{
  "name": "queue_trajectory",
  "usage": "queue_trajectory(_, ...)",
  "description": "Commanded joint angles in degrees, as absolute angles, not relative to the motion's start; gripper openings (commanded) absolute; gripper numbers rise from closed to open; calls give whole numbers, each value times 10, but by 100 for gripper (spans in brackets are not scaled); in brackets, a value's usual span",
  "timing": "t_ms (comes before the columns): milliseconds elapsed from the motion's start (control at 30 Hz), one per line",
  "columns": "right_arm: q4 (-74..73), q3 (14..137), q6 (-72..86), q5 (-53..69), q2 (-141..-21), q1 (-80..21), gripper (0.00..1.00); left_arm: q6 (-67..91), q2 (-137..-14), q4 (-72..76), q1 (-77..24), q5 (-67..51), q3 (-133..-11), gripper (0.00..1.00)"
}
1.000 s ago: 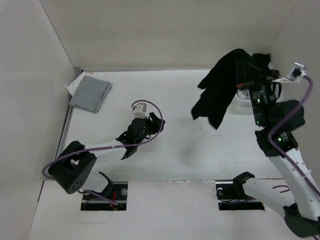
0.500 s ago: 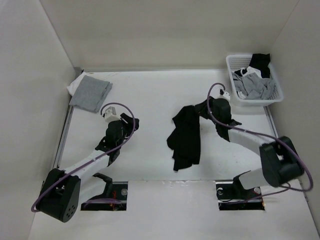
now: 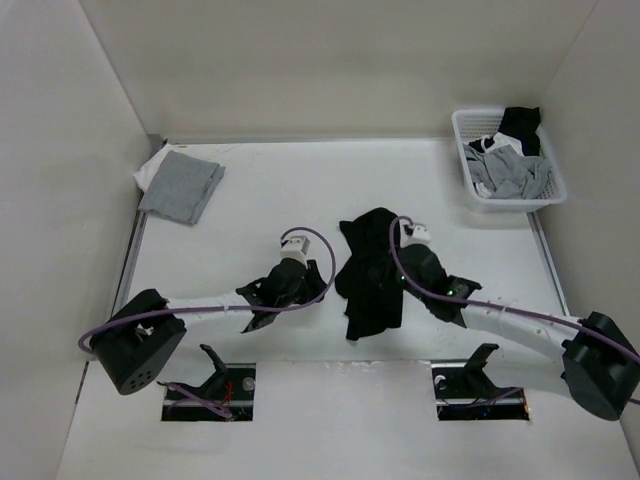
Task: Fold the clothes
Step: Move the tank top to the center of the board, then flatten the tank top out
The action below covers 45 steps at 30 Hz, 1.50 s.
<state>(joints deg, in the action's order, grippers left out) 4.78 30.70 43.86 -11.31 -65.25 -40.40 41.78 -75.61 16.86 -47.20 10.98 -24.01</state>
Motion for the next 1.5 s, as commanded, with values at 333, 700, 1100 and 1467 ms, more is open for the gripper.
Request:
queue_trajectory(333,-203,233,621,-284,-536,-490,39,448,-797,250,-508,22,-267,45)
queue_trajectory(700,-177,214,650,-244,-554,-490,37,450,-905,287,-516,-2,-317,46)
queue_trajectory(1100,-111,195,642,-192,-534,-483,28,453,-955,295,-524,4,-346,40)
queue_trajectory(1467,-219,228,637,-271,-517,-493,39,457,-963,294,-515,13,-349,30)
